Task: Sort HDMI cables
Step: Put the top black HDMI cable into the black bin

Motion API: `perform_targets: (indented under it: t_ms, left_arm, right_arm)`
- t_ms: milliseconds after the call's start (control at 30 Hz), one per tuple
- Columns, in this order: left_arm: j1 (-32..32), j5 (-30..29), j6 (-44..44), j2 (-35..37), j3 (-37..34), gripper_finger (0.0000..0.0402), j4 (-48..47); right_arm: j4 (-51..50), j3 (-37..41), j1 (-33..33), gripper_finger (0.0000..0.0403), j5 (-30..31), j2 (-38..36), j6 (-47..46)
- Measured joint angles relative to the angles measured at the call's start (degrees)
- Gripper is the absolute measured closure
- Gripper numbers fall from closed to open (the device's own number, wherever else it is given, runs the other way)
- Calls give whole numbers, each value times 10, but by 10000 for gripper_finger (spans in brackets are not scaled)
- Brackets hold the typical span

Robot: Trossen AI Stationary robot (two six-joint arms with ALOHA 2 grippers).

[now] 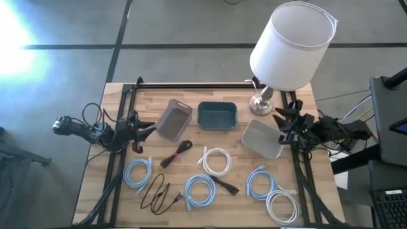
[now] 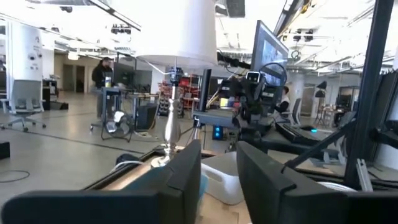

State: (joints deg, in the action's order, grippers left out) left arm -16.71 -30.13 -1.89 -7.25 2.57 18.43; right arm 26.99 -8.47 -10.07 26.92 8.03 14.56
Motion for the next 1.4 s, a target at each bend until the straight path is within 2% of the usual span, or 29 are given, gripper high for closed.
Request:
perform_targets:
  t_ms: [67,200,400,567,733,933,1033,1167,1400]
  left_arm:
    - [0,0,17,-15,9,273,-2]
    - [0,2,34,-57,45,255,-7]
    - [0,3,88,-148,137,251,-107]
    - [0,8,206,-259,208,251,-231]
    - [0,42,263,-384,246,251,-250]
    - [0,101,322,-522,301,251,-296]
    - [0,119,380,-582,331,251,-398]
    - [0,137,434,-639,369,251,-460]
    - [0,177,481,-716,379,251,-463]
  right_arm:
    - [-12,-29,0,248,2,44,-25]
    - [-50,-81,0,237,45,137,-86]
    - [-167,-156,-1,241,50,270,-151]
    - [-186,-198,-1,250,51,360,-186]
    - [-196,-228,-1,256,52,430,-190]
    - [-197,-246,0,255,52,486,-207]
    - [-196,-251,0,252,52,504,-215]
    - [-197,-247,0,250,52,516,-218]
    - [-195,-246,0,259,52,519,-236]
